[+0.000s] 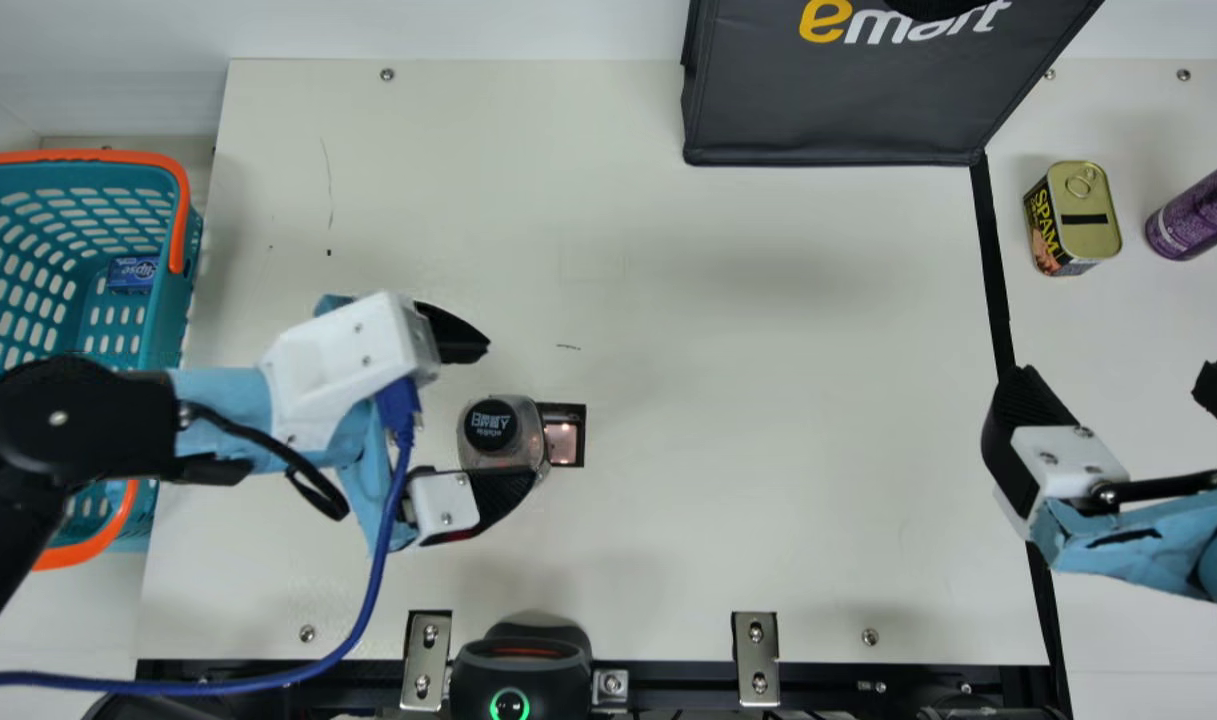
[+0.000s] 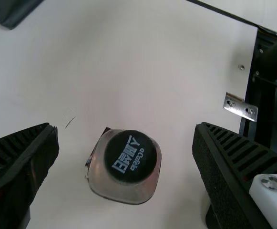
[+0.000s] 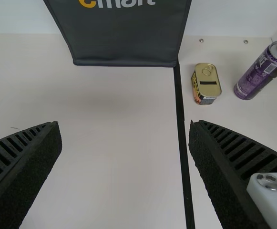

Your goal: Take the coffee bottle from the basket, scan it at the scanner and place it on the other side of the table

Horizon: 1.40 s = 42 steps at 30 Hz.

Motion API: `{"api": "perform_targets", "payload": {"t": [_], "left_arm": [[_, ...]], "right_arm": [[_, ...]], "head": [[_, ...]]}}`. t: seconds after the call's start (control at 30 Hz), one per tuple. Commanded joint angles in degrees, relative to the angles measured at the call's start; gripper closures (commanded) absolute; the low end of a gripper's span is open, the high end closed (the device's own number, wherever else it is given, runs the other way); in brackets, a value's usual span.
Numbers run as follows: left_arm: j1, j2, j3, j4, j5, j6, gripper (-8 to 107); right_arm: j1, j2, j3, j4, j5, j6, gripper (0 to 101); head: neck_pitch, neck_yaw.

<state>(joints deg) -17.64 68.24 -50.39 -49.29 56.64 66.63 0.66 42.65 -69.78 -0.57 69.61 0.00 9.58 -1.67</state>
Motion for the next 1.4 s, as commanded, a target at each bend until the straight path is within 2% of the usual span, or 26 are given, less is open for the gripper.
{"api": "perform_targets", "payload": {"t": [0.0,0.33,0.67,0.97,1.37], "left_arm": [[0.6,-1.8,0.1,1.1,-0.1,-6.5,9],[1.5,-10.0,-0.9,11.1,0.1,-26.8,9],[-2.8,-14.0,-3.4,25.1,0.0,-49.9,9],[-14.1,-13.3,-7.1,40.8,-1.8,-73.4,9],[-34.9,-4.4,-12.6,65.4,-1.2,-108.7,9]], "right_arm": [[0.0,0.0,0.0,0.0,0.0,0.0,6],[0.0,0.0,0.0,0.0,0.0,0.0,6],[0.0,0.0,0.0,0.0,0.1,0.0,6],[0.0,0.0,0.0,0.0,0.1,0.0,6],[0.0,0.0,0.0,0.0,0.1,0.0,6]], "head": [[-1.7,0.1],[-1.7,0.1],[-1.7,0.1],[-1.7,0.1],[-1.7,0.1]]}}
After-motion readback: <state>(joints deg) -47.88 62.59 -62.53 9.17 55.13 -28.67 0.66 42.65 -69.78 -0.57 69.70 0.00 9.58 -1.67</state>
